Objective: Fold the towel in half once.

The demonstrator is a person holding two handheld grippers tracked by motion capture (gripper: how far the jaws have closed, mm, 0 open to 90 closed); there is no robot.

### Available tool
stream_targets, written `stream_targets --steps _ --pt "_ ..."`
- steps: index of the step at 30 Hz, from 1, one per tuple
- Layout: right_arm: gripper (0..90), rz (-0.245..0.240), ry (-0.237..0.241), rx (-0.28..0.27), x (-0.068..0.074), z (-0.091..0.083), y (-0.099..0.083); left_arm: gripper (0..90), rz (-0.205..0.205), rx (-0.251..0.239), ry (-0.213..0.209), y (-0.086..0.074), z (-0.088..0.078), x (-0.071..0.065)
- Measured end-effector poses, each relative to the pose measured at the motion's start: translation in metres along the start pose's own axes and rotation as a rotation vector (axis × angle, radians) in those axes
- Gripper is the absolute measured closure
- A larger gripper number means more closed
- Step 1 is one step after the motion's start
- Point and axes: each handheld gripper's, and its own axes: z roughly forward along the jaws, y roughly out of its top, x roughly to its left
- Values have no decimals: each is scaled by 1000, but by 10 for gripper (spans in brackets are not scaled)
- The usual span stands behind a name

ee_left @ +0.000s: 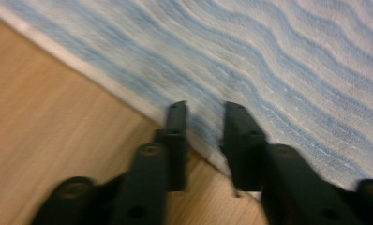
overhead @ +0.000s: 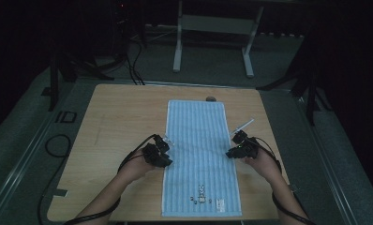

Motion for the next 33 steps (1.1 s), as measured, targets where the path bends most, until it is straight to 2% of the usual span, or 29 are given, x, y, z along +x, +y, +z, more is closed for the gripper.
stream_targets --steps 2,4,6,8,9,11,12,14,15,18,20,23,27,31,33 --pt "680 9 2 -21 0 -3 -1 608 9 -14 7 0 -2 -1" --pt "686 18 32 -43 3 -6 -2 609 11 -22 -5 0 -1 -4" --pt "730 4 41 -55 10 -6 -5 612 29 -18 -28 0 1 -10" --pt "793 -16 56 -46 17 -4 -10 620 43 -10 -25 -1 4 -16" --pt "793 -16 56 -46 17 -4 -10 645 43 -10 -25 -1 4 -16" --pt "874 -53 64 -19 29 1 -19 676 59 10 -45 -4 9 -23" --pt "888 -66 60 -6 32 3 -22 751 71 21 -38 -5 11 -24" --pt "889 -83 41 22 36 8 -26 805 63 39 -57 -7 15 -25" --pt "889 -79 47 31 37 11 -28 826 63 40 -59 -8 17 -25" --pt "888 -76 42 51 35 18 -33 836 56 36 -65 -8 17 -24" --pt "887 -61 54 37 34 19 -35 834 60 40 -68 -9 16 -25" --pt "883 -71 39 36 37 18 -37 827 60 36 -79 -11 16 -29" --pt "873 -69 52 29 41 16 -42 818 71 35 -81 -15 14 -34" --pt "870 -66 71 19 47 14 -51 818 44 17 -101 -21 12 -33" --pt "868 -71 77 18 50 13 -55 818 45 20 -112 -25 10 -34"
